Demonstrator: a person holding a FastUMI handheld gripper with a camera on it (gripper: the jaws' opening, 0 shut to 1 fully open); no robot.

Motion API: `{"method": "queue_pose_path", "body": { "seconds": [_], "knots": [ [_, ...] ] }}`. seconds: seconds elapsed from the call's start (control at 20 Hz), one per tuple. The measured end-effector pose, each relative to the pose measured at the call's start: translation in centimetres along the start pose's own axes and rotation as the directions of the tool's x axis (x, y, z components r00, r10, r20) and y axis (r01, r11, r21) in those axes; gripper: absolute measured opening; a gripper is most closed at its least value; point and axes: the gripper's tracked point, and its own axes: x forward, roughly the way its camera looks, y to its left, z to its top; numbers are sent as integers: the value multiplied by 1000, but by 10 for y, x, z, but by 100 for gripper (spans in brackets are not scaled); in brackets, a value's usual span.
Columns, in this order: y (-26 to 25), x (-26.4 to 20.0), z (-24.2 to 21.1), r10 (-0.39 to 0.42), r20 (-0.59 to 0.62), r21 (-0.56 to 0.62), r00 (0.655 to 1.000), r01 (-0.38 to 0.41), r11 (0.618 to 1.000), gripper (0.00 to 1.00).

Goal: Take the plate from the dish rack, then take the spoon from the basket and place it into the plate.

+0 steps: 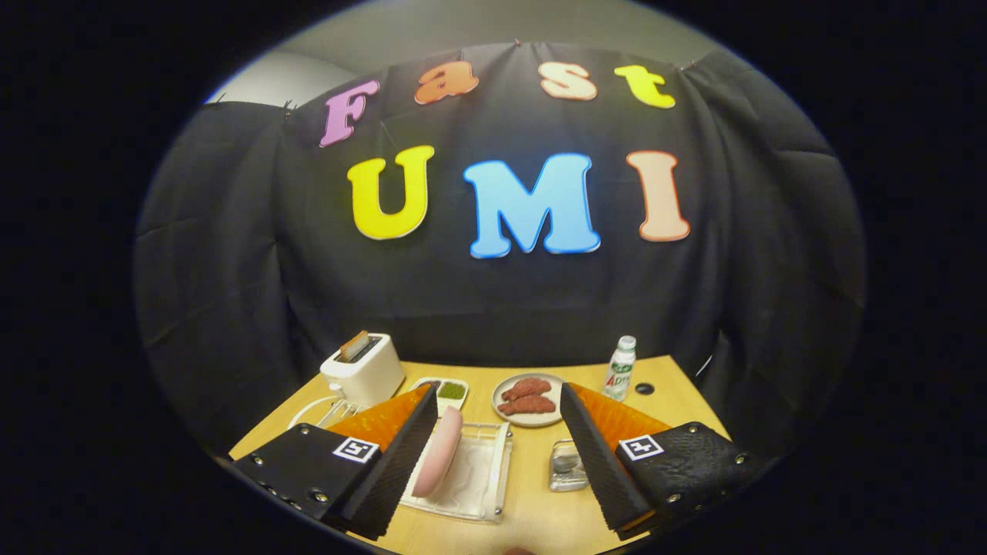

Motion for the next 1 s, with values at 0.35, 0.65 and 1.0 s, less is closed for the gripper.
{"method": "queue_pose_path", "body": {
  "seconds": [0.35, 0.65, 1.0],
  "knots": [
    [32, 52, -36, 81, -254, 7, 964, -82, 997, 98],
    [46, 92, -73, 94, -449, -10, 888, -111, 994, 98],
    [40, 131, -114, 66, -728, 33, 682, -61, 998, 91]
  ]
}}
